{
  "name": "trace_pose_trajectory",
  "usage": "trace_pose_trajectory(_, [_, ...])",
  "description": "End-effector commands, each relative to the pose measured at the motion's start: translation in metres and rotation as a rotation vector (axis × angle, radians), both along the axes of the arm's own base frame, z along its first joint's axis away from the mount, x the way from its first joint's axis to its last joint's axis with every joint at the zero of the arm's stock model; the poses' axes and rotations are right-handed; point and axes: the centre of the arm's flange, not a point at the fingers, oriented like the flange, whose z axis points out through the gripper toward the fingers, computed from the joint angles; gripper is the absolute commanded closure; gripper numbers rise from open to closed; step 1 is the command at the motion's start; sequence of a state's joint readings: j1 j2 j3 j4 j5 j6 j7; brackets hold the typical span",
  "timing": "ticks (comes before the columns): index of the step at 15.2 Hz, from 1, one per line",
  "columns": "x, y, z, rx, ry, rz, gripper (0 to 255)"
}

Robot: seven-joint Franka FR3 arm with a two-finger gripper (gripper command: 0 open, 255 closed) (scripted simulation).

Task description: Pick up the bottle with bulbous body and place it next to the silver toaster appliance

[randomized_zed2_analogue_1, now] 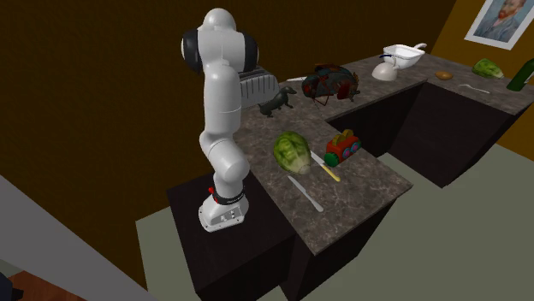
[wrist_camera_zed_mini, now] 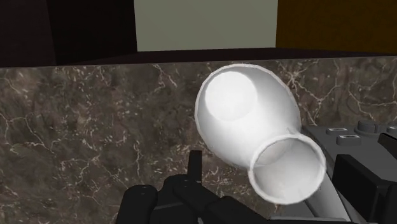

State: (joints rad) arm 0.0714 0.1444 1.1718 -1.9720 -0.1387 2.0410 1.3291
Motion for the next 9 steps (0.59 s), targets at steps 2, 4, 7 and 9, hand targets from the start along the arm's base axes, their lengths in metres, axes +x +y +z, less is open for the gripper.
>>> trace_pose_trajectory(2, [0.000,0.000,0.013,0.000,0.000,0.000,0])
trace_pose_trajectory(4, [0.000,-0.001,0.040,0.000,0.000,0.000,0])
trace_pose_trajectory(7, [0.000,-0.001,0.050,0.000,0.000,0.000,0])
trace_pose_trajectory(9, [0.000,-0.001,0.050,0.000,0.000,0.000,0])
